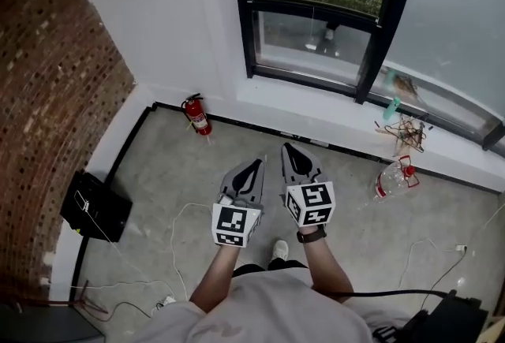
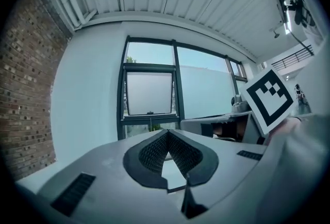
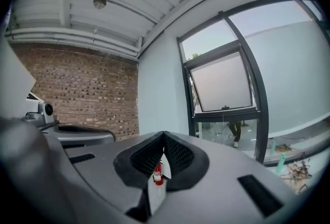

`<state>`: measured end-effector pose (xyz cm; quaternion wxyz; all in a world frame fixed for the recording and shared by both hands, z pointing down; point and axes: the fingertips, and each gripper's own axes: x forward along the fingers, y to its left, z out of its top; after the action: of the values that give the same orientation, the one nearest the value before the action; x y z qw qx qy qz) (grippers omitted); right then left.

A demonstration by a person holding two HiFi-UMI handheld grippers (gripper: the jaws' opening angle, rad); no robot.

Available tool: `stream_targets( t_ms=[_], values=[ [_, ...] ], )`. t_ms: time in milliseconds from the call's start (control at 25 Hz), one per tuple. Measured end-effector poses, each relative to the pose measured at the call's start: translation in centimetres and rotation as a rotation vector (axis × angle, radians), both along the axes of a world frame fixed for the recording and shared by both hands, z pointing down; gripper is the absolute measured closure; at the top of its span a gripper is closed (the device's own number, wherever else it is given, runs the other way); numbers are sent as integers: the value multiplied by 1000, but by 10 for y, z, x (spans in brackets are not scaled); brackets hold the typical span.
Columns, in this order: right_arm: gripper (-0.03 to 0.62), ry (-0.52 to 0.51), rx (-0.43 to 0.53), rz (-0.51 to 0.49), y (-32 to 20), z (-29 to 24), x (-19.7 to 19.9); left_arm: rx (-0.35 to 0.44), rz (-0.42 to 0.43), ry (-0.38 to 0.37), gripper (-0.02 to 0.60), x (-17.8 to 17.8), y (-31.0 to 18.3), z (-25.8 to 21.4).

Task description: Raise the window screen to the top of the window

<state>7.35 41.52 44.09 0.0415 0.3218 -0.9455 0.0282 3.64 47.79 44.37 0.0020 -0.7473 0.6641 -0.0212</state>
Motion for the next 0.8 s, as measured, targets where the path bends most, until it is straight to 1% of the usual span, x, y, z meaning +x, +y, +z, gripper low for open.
stream_targets(
  t_ms=[80,200,280,360,440,520,680,760,800],
  values=[
    [592,-8,-38,13,-36,11,-12,-36,-16,11,580,-20,-29,13],
    [592,23,-154,23,-75,53,-30,-109,-26,49,580,-50,-65,42],
    [592,48,-194,32,-97,74,-47,-132,-18,73,580,-74,-94,57],
    [592,68,-206,53,-125,88,-66,-134,5,94,580,-98,-134,67],
    [592,89,-203,88,-163,96,-86,-115,44,112,580,-121,-180,70],
    [592,99,-185,130,-205,92,-106,-81,90,115,580,-143,-226,63],
    [592,73,-70,210,-281,44,-141,34,164,74,580,-186,-308,13],
    [592,66,-28,254,-310,27,-153,75,186,79,580,-206,-342,-6],
    [592,74,-23,271,-321,26,-157,80,196,94,580,-213,-356,-9]
  ],
)
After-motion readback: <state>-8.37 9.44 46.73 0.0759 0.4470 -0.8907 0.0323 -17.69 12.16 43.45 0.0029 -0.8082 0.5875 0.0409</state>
